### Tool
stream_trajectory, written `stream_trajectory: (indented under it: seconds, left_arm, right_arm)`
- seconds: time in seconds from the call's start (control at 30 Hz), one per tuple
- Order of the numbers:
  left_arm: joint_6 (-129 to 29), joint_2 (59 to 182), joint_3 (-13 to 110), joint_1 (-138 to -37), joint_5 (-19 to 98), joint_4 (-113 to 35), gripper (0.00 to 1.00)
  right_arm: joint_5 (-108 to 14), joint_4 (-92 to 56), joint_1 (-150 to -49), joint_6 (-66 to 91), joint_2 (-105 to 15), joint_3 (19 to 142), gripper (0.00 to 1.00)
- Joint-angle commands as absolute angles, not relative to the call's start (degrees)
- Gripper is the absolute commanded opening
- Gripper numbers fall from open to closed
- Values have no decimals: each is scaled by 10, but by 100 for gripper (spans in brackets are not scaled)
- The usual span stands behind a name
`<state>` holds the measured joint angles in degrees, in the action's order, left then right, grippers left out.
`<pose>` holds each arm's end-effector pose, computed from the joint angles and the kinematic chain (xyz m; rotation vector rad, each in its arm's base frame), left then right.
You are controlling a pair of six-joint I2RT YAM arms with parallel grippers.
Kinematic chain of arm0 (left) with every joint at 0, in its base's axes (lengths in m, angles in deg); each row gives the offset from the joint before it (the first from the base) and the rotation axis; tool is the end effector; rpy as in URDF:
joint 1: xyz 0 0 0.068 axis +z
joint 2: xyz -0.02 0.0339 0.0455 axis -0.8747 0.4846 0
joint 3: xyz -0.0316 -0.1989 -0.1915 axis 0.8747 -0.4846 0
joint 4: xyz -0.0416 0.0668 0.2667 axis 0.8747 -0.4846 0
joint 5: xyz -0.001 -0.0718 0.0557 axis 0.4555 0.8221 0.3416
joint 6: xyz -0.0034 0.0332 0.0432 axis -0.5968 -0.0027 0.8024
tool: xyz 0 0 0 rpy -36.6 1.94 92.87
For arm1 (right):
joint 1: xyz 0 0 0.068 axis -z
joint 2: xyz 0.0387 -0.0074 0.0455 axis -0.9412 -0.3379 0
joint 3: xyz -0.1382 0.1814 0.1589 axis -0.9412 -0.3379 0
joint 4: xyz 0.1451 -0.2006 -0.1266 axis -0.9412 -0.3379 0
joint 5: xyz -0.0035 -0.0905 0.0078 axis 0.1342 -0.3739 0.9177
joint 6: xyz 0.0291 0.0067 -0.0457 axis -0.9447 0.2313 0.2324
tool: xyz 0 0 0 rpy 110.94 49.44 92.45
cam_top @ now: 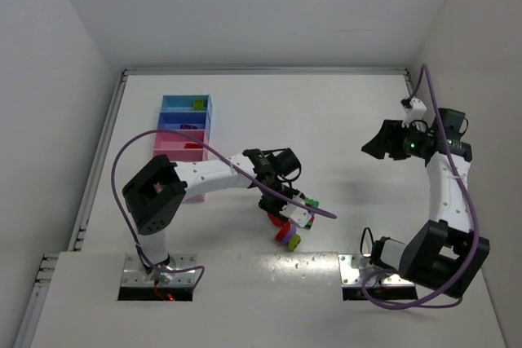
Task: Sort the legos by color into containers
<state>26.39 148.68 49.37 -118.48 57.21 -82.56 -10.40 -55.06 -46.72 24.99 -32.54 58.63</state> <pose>0.1868 -0.3224 0.1929 2.4451 1.2404 -0.6000 0.2419 -0.0777 0.2758 0.0444 2.2647 0.6799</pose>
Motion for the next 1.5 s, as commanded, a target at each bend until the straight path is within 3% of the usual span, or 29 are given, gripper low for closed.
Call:
stream_trajectory:
  seconds: [0.0, 0.17, 0.43, 0.6, 0.73, 0.97, 1.13, 1.27, 1.47]
  left_arm:
    - [279, 1496, 506, -1193, 584, -833, 49]
    - [279, 1496, 506, -1193, 584, -833, 49]
    - [267, 1488, 500, -1193, 577, -833, 16]
    - [228, 1430, 467, -1170, 577, -793, 1]
    - [180, 1386, 454, -1138, 559, -770, 0]
    - [25, 1350, 349, -1067, 419, -543, 0]
    - [-5, 1402, 337, -1059, 312, -418, 0]
    - [-27, 1440, 352, -1054, 312, -400, 0]
    - [-41, 1453, 371, -1043, 358, -439, 19]
  right_arm:
    - [-88, -537, -464, 247, -330, 586, 71]
    - [-83, -532, -464, 247, -330, 586, 71]
    - [-83, -532, -464, 247, -330, 581, 71]
    - [-78, -527, -464, 247, -335, 581, 71]
    - [-78, -521, -464, 247, -335, 581, 71]
    - [-67, -516, -464, 241, -335, 576, 71]
    - [-67, -516, -464, 241, -335, 576, 71]
    - [-67, -516, -464, 241, -335, 576, 71]
    - [-67, -521, -464, 241, -335, 576, 71]
